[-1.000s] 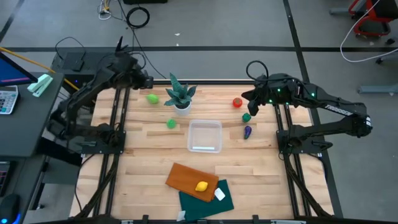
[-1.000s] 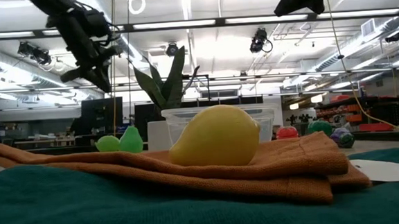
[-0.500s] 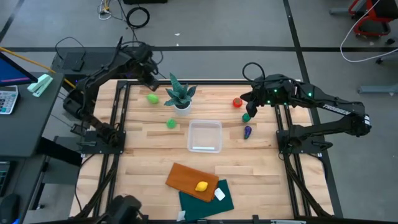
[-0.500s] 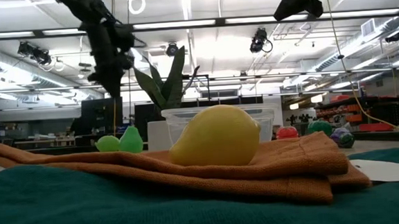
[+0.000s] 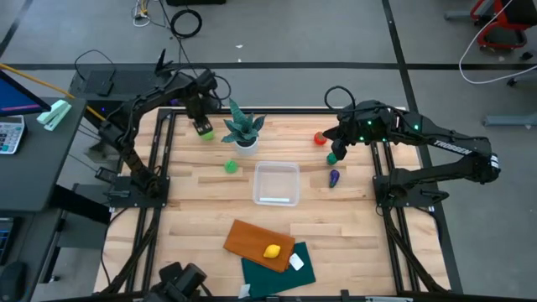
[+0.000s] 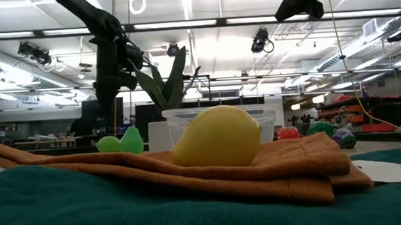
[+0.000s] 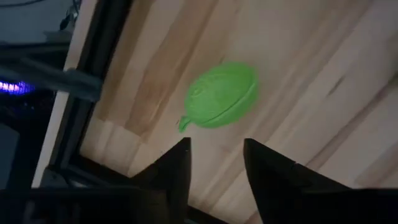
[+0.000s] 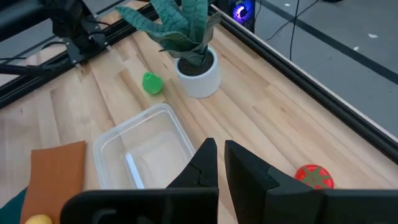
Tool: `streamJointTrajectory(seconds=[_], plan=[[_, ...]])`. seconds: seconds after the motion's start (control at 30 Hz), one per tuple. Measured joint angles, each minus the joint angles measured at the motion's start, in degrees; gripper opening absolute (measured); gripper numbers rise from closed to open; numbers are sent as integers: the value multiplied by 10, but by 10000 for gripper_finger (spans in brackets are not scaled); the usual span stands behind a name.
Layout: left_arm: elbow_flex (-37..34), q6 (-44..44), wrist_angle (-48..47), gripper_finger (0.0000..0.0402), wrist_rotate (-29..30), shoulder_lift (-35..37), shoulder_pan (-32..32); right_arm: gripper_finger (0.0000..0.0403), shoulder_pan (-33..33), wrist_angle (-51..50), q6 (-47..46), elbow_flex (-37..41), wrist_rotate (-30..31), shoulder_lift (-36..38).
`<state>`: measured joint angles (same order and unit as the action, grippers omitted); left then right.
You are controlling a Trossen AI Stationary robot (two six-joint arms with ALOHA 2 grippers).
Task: Pick and placing Produce into tupperware
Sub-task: Put the cabbage into the transparent bin
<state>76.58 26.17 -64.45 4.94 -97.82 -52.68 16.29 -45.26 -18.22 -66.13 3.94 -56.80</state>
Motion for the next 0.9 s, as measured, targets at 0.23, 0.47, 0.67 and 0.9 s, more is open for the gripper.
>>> streamJointTrajectory(seconds=[0.23, 0.47, 0.67, 0.9], plan=[[0, 92, 10, 232, 0, 0, 17, 0, 0, -2, -1, 0, -18, 0], [-1, 171, 10, 283, 0, -10, 21, 0, 0, -2, -3, 0, -31, 0], [-1, 228, 0, 300, 3, -42, 21, 0, 0, -2, -3, 0, -38, 0], [-1, 247, 1, 311, 4, -73, 21, 0, 0, -2, -3, 0, -45, 0]])
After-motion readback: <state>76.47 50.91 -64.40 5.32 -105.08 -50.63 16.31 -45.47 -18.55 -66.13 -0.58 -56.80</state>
